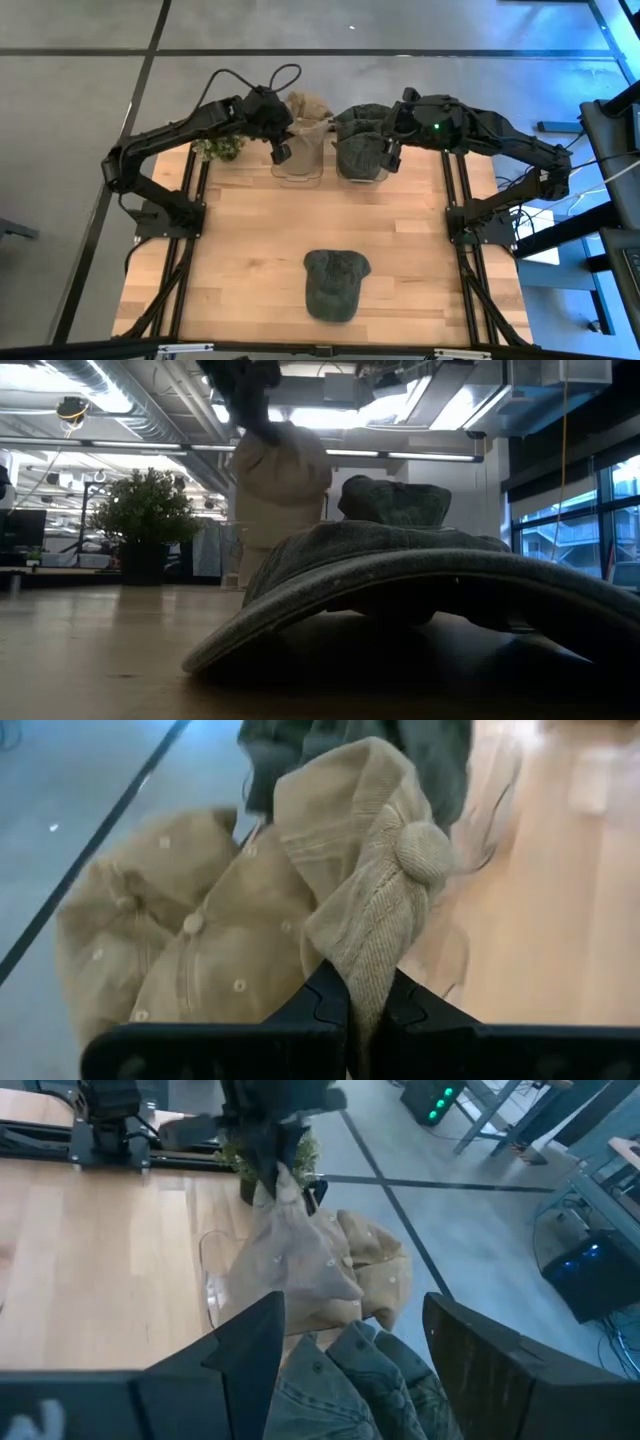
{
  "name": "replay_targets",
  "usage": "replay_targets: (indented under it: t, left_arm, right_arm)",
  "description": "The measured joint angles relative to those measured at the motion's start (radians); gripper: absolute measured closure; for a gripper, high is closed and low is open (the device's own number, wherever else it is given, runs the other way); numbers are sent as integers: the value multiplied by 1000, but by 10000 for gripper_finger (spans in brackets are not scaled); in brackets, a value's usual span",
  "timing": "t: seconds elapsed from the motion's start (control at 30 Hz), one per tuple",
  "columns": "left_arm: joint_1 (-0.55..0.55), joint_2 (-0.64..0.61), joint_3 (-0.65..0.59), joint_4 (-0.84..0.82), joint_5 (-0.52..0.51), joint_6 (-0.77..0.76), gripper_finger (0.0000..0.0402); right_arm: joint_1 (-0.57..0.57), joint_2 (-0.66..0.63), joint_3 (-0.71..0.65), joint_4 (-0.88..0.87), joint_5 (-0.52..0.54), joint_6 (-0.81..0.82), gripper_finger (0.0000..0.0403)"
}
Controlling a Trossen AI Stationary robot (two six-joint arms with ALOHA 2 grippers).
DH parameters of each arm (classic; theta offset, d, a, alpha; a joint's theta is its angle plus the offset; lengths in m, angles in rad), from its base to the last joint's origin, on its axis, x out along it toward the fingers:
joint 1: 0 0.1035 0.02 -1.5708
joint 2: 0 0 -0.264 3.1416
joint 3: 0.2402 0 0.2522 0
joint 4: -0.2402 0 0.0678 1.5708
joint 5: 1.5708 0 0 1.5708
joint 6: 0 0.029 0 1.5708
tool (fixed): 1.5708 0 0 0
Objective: Pick & Place hat
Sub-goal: Put the brown cap into the left transparent bin
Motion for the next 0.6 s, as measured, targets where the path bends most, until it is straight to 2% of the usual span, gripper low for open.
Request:
replay_targets:
  t: [0.3,0.6]
  left_arm:
    - [14,63,-67,60,-1,26,390]
    - [14,131,-67,62,-114,12,384]
  right_arm:
    - [-15,0,0,1,0,2,164]
    - [-15,0,0,-14,0,4,164]
